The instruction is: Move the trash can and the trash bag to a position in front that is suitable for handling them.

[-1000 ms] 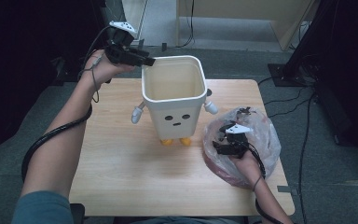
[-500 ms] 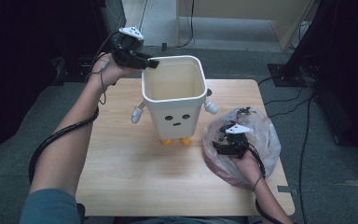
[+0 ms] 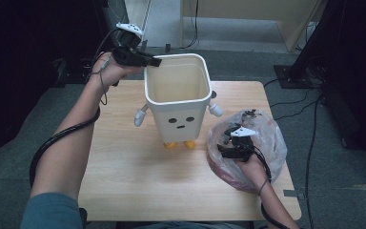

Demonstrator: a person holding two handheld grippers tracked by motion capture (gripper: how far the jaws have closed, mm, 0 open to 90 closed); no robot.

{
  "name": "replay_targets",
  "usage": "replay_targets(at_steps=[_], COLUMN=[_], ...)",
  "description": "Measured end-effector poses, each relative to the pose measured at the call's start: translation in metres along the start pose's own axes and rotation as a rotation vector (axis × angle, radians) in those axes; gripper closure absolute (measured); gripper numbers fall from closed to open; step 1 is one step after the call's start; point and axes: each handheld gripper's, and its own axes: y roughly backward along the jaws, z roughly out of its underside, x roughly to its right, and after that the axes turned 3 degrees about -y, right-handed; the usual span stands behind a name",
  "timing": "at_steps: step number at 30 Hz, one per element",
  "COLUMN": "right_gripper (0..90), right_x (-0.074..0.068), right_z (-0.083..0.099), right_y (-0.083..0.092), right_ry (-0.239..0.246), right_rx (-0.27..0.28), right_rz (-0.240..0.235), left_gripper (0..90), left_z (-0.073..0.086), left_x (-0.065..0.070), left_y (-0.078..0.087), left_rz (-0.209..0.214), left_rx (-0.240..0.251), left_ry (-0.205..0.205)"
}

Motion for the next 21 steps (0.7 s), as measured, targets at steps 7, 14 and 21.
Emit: replay_targets(at_steps=[7,14,21], right_gripper=[17.3,17.3,17.3], right_x=[0.000,0.000,0.000], right_z=[0.000,0.000,0.000], right_y=[0.000,0.000,0.000], right_ry=[0.002,0.002,0.002], right_rx=[0.001,0.001,0.001], right_rz=[0.001,0.001,0.001], left_gripper=[77.0,77.0,76.7], left_z=[-0.006,-0.011,-0.016], left_x=[-0.001,0.000,0.001], left_y=[0.003,0.011,0.014], left_rz=[0.023,0.018,0.022], left_rx=[-0.040,-0.020,-0.025], left_ry=[0.065,0.052,0.055])
